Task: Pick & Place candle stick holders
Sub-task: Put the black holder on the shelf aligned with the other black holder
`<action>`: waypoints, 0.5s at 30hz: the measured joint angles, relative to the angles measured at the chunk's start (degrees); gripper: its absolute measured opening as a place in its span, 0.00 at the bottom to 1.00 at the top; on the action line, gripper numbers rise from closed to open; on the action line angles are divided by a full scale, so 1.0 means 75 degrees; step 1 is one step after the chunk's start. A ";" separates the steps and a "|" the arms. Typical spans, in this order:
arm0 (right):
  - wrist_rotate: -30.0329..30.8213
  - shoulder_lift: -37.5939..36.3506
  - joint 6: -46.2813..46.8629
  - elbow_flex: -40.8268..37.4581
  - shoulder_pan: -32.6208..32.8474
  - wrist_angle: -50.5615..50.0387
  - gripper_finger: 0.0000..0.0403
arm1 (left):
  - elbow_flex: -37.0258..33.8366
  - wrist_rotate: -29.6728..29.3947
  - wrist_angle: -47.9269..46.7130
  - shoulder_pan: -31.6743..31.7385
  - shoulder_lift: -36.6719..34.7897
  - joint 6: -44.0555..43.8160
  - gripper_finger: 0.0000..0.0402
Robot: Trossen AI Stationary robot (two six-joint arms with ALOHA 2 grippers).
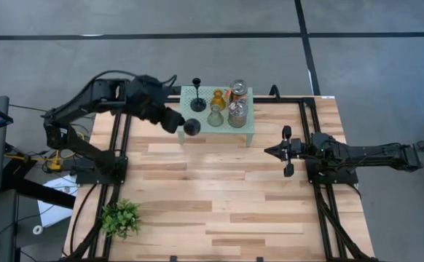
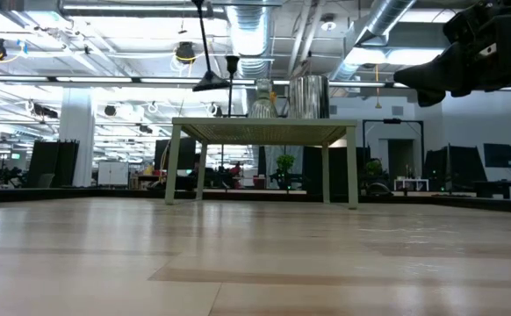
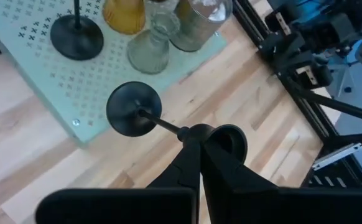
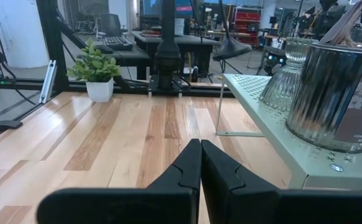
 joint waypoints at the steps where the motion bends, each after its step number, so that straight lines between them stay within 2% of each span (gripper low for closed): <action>1: 0.0000 0.0002 0.0002 0.0000 0.0000 0.0000 0.00 | 0.0002 0.0149 0.0024 0.0182 0.0053 0.0129 0.00; 8: 0.0000 0.0000 -0.0002 0.0000 0.0000 0.0000 0.00 | 0.0003 0.1243 0.0049 0.1461 0.0510 0.0897 0.01; 15: 0.0000 0.0000 -0.0023 0.0000 0.0000 0.0000 0.00 | 0.0003 0.2072 0.0151 0.2238 0.0884 0.1348 0.01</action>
